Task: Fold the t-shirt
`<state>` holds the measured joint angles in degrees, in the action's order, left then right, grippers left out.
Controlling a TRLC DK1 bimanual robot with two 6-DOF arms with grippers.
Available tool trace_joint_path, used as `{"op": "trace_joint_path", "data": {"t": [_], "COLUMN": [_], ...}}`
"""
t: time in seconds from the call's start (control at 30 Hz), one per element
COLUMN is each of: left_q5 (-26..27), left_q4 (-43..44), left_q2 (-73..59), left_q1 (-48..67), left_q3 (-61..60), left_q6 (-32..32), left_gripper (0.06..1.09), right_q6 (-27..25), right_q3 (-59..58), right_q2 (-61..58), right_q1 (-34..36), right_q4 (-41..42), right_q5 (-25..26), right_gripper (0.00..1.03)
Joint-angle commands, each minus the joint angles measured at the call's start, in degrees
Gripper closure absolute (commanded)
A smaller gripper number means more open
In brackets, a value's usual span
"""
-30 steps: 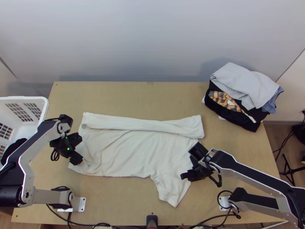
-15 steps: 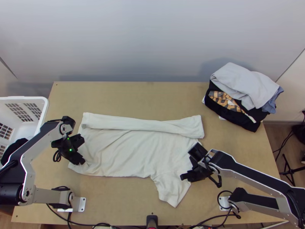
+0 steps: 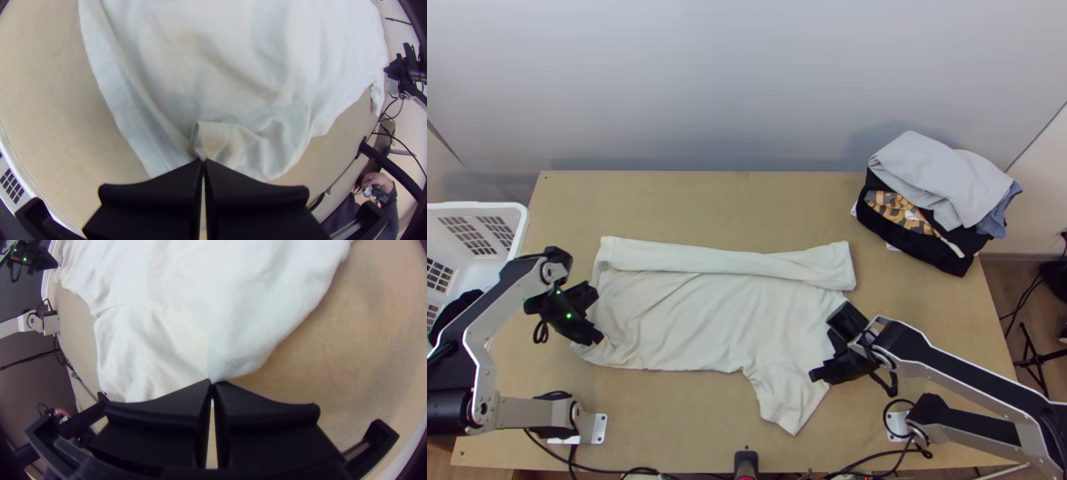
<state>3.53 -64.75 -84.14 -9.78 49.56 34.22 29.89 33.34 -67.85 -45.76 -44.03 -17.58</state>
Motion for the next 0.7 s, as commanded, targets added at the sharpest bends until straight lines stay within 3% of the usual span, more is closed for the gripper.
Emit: {"op": "trace_joint_path", "data": {"t": [0.0, 0.43, 0.67], "left_q5": [3.9, 11.6, 13.7], "left_q4": [-0.3, -4.7, -5.0], "left_q2": [2.8, 4.7, 5.6], "left_q1": [-6.8, -17.4, -20.8], "left_q3": [-0.7, 0.4, 0.4], "left_q6": [2.6, 6.5, 7.7], "left_gripper": [1.05, 1.04, 1.04], "right_q6": [-3.7, -12.5, -13.8], "right_q3": [-0.6, 0.8, 1.9], "right_q2": [4.0, 10.7, 10.7], "right_q1": [2.5, 15.3, 16.5], "right_q4": [-2.6, -10.0, -11.2], "right_q5": [0.2, 0.5, 1.6], "right_gripper": [1.00, 1.00, 1.00]}}
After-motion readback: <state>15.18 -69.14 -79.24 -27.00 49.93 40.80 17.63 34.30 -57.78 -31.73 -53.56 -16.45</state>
